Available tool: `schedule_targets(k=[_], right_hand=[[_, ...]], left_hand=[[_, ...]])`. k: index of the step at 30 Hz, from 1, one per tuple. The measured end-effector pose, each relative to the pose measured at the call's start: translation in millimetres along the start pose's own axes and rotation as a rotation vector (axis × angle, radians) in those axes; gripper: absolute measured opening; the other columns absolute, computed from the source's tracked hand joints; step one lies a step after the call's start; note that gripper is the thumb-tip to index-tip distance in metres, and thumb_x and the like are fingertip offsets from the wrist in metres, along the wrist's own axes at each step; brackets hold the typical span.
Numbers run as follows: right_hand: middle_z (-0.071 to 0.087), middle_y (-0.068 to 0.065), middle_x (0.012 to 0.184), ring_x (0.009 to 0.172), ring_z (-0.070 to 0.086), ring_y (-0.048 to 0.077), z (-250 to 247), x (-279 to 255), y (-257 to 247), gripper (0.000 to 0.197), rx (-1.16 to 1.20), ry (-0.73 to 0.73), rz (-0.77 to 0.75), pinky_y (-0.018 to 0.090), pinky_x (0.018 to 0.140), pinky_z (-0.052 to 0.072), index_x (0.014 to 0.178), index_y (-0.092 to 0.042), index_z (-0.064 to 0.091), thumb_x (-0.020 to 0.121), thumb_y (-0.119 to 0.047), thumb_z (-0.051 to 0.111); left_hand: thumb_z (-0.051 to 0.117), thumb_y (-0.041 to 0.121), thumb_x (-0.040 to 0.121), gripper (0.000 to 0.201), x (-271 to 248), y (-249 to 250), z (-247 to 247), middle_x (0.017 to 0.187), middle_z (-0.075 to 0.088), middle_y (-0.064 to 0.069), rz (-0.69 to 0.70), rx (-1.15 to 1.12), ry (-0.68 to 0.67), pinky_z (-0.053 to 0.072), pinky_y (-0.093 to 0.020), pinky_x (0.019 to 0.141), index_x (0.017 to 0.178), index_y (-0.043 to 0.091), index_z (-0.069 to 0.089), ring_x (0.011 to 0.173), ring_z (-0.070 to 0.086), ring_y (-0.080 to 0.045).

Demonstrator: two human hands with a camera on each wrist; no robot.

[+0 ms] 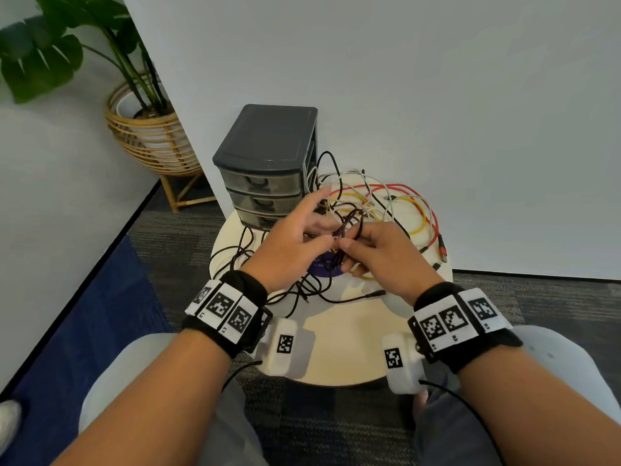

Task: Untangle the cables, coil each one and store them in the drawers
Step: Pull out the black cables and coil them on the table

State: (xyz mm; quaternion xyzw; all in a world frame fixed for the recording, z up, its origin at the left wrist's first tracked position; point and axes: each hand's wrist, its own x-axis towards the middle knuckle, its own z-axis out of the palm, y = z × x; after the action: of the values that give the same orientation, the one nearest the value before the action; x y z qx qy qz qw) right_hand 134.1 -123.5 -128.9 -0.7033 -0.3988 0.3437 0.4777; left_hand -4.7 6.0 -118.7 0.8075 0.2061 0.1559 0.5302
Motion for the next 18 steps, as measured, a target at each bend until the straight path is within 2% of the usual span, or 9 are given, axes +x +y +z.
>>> schedule_targets(k=[2,3,5,8,10,12,14,16,18], right_hand=[[0.073,0.006,0.081,0.068,0.066,0.019,-3,2,-2,0.015,0.18,0.019,0.035,0.024,0.059,0.053,0.091,-0.007,0.067,0.102,-0.008,0.057],[0.073,0.002,0.084,0.068,0.064,0.017,-4,3,-3,0.014,0.265,0.03,0.052,0.023,0.058,0.051,0.092,-0.006,0.065,0.102,-0.005,0.056],[0.073,-0.002,0.088,0.068,0.063,0.015,-5,3,-5,0.015,0.392,0.045,0.075,0.022,0.058,0.049,0.093,-0.008,0.063,0.102,-0.003,0.053],[0.074,0.006,0.092,0.071,0.062,0.016,-5,3,-7,0.026,0.458,0.039,0.08,0.025,0.064,0.05,0.086,-0.017,0.068,0.103,-0.004,0.052],[0.073,0.011,0.092,0.071,0.061,0.018,-5,3,-8,0.028,0.499,0.038,0.074,0.027,0.068,0.051,0.084,-0.018,0.068,0.102,-0.003,0.052],[0.071,0.014,0.092,0.071,0.06,0.019,-7,2,-10,0.026,0.571,0.036,0.077,0.03,0.071,0.05,0.083,-0.015,0.065,0.102,-0.003,0.052],[0.07,0.015,0.09,0.071,0.058,0.02,-9,1,-12,0.032,0.614,0.035,0.073,0.03,0.071,0.05,0.073,-0.017,0.066,0.1,-0.006,0.055],[0.068,0.014,0.085,0.07,0.056,0.02,-11,-1,-13,0.036,0.603,0.025,0.063,0.03,0.07,0.05,0.063,-0.016,0.064,0.099,-0.014,0.059],[0.068,0.015,0.084,0.069,0.057,0.02,-13,-3,-15,0.036,0.596,0.008,0.067,0.031,0.07,0.049,0.06,-0.013,0.061,0.094,-0.025,0.063]], left_hand=[[0.06,0.004,0.093,0.041,3,-8,-6,0.099,0.073,0.007,-0.025,0.205,0.14,0.054,-0.035,0.091,0.125,0.029,0.062,0.095,0.067,-0.009],[0.06,0.004,0.092,0.03,4,-12,-9,0.092,0.071,0.007,-0.039,0.275,0.145,0.053,-0.033,0.083,0.11,0.027,0.066,0.089,0.066,-0.009],[0.061,0.007,0.092,0.025,3,-16,-9,0.083,0.068,0.009,-0.052,0.383,0.036,0.047,-0.025,0.073,0.095,0.03,0.068,0.078,0.062,-0.004],[0.063,0.012,0.093,0.031,1,-16,-3,0.07,0.062,0.015,-0.064,0.457,-0.141,0.038,-0.022,0.065,0.084,0.041,0.059,0.067,0.055,0.004],[0.065,0.018,0.094,0.031,3,-16,-2,0.074,0.063,0.015,-0.063,0.455,-0.17,0.037,-0.027,0.067,0.081,0.043,0.054,0.069,0.054,0.005],[0.064,0.022,0.096,0.021,5,-17,-2,0.081,0.065,0.015,-0.068,0.439,-0.185,0.041,-0.031,0.073,0.093,0.042,0.061,0.073,0.055,0.004],[0.065,0.026,0.095,0.019,6,-19,-1,0.083,0.067,0.013,-0.056,0.473,-0.197,0.046,-0.036,0.084,0.104,0.042,0.068,0.08,0.057,0.003],[0.072,0.033,0.089,0.016,6,-21,0,0.082,0.067,0.013,-0.044,0.499,-0.202,0.047,-0.043,0.091,0.095,0.046,0.065,0.084,0.06,0.0],[0.08,0.039,0.082,0.02,7,-23,0,0.082,0.062,0.013,-0.01,0.55,-0.179,0.048,-0.046,0.09,0.084,0.046,0.062,0.086,0.059,-0.005]])
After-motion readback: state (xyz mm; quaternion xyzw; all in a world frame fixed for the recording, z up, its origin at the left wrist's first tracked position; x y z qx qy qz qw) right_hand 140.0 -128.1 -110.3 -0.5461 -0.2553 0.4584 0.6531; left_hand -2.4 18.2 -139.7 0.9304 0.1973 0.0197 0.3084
